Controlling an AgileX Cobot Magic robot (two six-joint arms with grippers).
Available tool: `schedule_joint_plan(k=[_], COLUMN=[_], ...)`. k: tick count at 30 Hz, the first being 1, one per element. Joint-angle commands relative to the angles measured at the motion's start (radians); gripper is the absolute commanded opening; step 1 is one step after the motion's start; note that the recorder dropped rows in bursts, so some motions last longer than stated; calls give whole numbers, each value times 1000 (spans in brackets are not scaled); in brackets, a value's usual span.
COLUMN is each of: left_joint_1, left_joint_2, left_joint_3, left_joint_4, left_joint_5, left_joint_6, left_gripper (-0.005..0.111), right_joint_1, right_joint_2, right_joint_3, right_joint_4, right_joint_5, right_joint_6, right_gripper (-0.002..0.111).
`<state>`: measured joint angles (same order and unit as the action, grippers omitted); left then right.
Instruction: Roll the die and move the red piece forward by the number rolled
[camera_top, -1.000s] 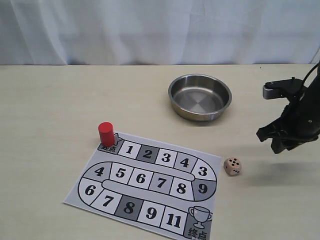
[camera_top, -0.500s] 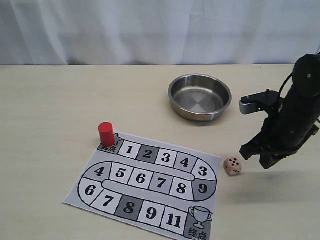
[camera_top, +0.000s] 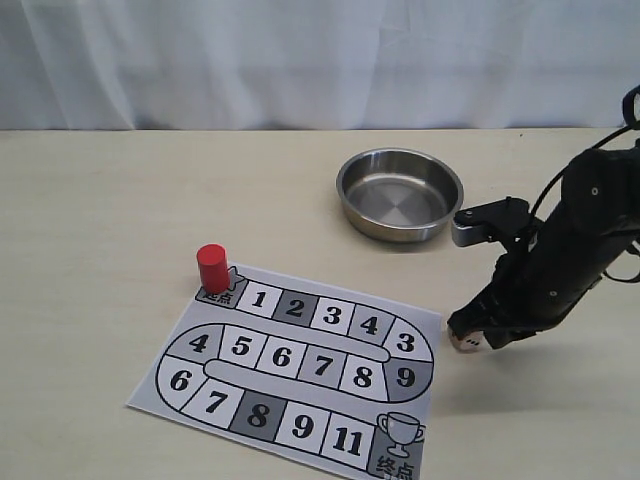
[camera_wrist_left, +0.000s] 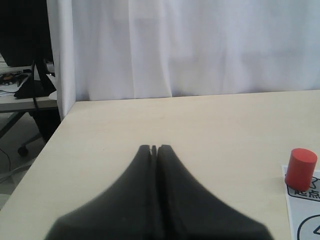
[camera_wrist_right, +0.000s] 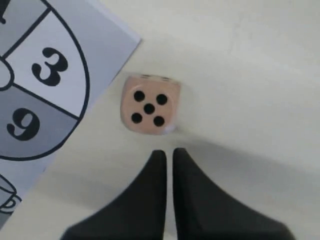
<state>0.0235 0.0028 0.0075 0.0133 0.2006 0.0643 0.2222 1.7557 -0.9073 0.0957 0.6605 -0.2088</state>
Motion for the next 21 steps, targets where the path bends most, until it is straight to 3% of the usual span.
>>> schedule_joint_plan(k=[1,21], left_joint_1=[-2,-2], left_joint_2=[-3,-3], left_joint_3=[-8,-8], left_joint_4=[-1,-1], left_joint_5=[-13,-15], left_joint_6=[-2,-2], left_gripper=[0,0], right_joint_1=[2,2], right_joint_2=[-8,-8], right_joint_3=[42,69], right_joint_4=[27,27], right_joint_5=[-92,-102], right_joint_6=[-44,-75], right_gripper=[4,4])
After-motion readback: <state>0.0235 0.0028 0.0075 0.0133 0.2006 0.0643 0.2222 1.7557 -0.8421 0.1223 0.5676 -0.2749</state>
